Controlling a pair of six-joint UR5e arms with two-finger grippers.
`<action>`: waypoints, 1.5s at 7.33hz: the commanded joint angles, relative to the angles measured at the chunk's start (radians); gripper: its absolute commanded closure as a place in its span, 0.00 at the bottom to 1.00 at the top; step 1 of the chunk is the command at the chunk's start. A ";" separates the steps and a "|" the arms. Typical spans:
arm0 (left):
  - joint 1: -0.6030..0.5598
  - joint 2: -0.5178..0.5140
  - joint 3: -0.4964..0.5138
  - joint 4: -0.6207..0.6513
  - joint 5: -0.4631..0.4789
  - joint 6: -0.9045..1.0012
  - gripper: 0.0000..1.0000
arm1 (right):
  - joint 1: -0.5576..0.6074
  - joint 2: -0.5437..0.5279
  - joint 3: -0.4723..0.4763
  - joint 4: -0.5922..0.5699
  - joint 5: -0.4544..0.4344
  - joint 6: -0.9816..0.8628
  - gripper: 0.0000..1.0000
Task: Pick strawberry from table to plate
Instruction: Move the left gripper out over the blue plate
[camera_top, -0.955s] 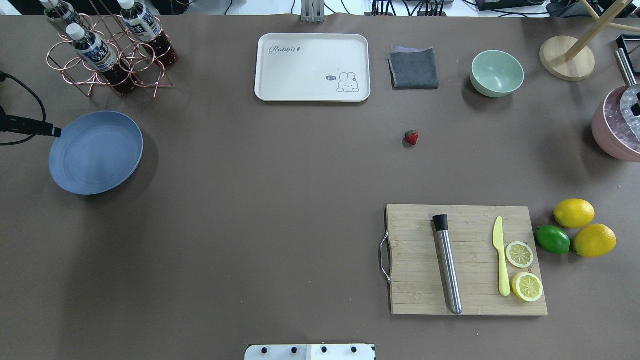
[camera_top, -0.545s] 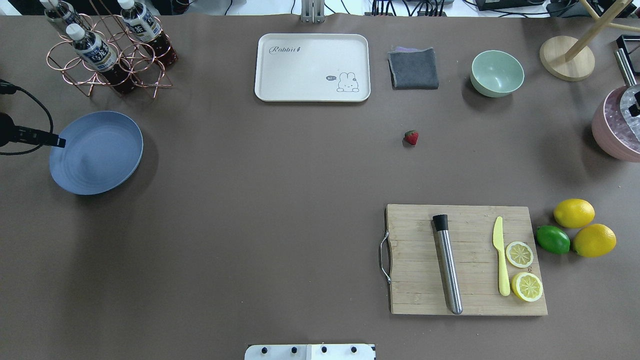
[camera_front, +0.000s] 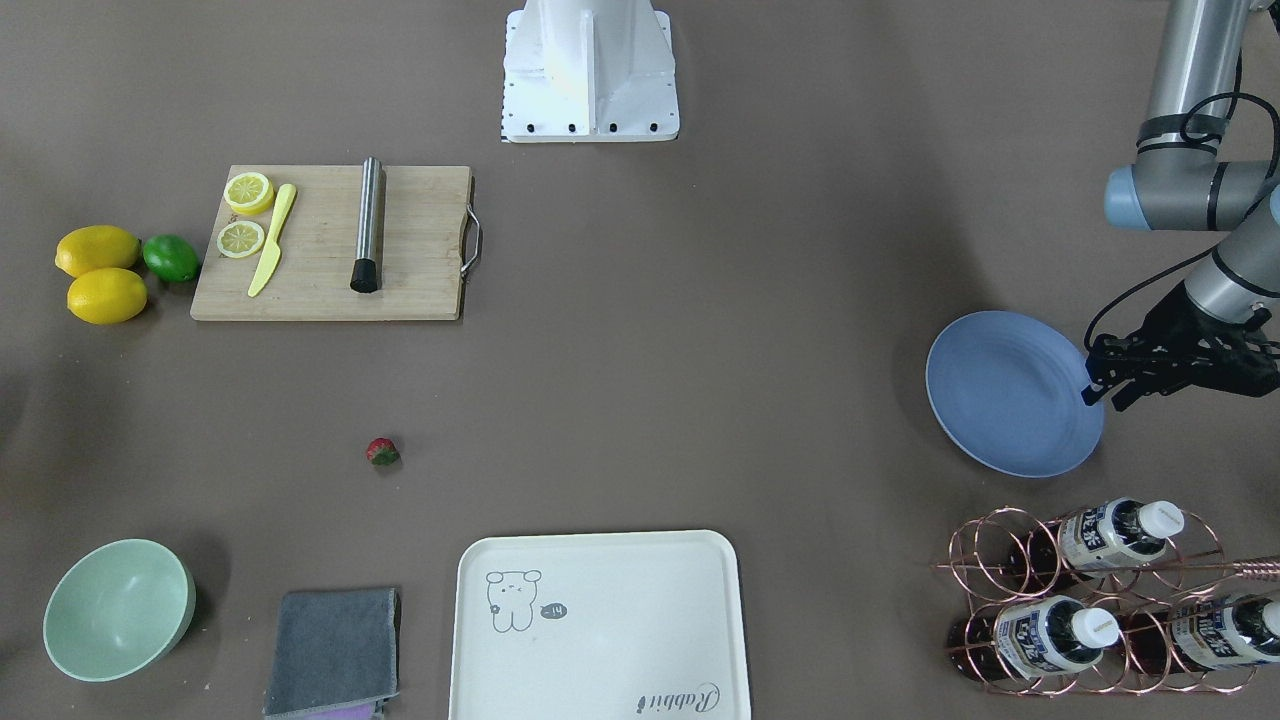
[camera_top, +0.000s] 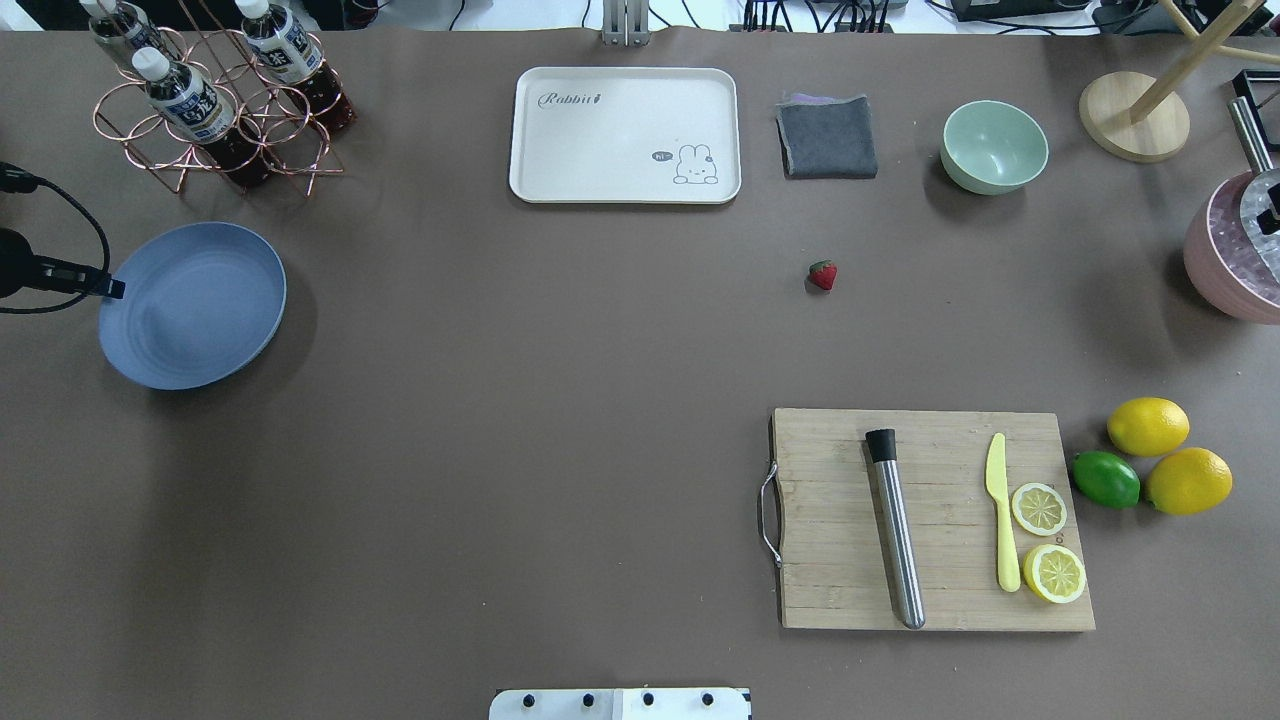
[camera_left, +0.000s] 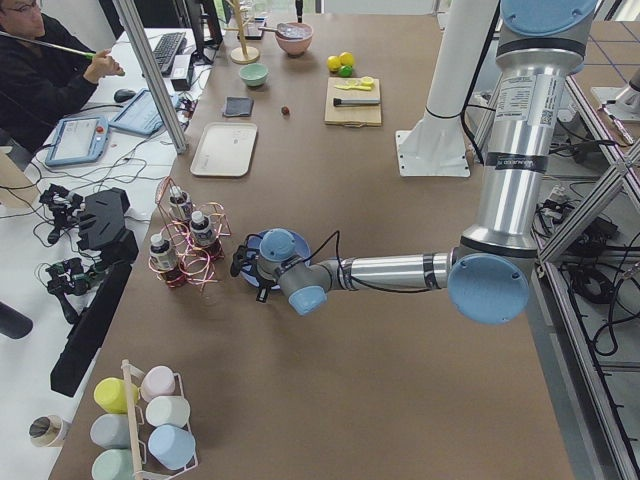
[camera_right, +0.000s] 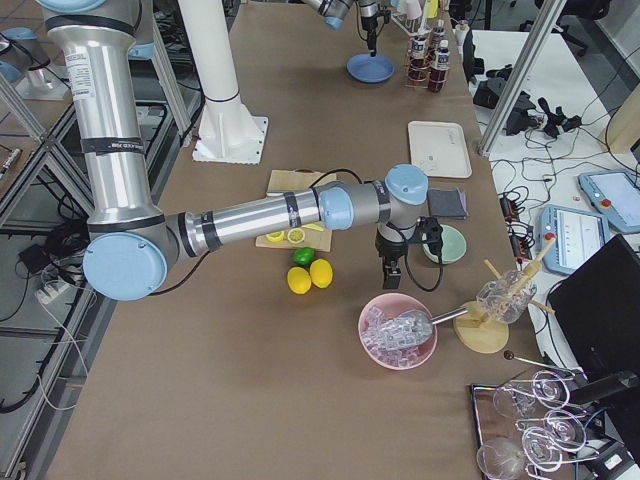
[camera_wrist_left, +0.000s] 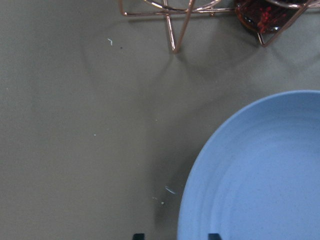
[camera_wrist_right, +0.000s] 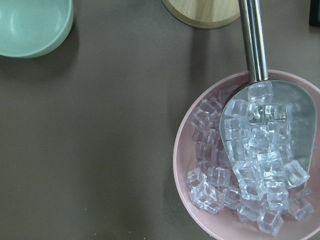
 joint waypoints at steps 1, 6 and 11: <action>0.000 -0.003 -0.001 -0.001 0.000 -0.002 0.78 | 0.000 -0.001 -0.006 0.000 0.000 0.000 0.00; -0.038 -0.035 -0.015 0.011 -0.114 -0.054 1.00 | -0.002 -0.001 -0.010 0.000 0.000 0.000 0.00; -0.074 -0.073 -0.114 0.034 -0.244 -0.321 1.00 | -0.002 -0.001 -0.004 0.000 0.000 0.000 0.00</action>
